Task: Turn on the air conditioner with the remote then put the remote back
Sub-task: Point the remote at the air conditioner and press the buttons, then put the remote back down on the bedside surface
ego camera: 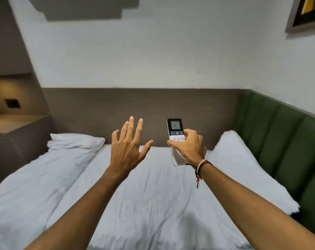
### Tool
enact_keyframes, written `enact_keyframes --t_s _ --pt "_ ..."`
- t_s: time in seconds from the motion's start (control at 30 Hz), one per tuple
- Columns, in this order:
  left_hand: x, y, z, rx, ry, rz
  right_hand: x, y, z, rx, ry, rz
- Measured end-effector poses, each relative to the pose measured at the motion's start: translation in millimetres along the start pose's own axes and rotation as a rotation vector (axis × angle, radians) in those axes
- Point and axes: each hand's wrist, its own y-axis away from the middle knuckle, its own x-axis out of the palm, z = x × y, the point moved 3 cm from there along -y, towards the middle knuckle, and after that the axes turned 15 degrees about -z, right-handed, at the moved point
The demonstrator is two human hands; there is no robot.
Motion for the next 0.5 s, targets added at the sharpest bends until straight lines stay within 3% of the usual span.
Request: enact_keyframes --t_s 0.5 --pt "193.9 270.6 -200.3 0.127 0.256 0.386 -23.8 130.9 -354.1 0.523 0.488 0.163"
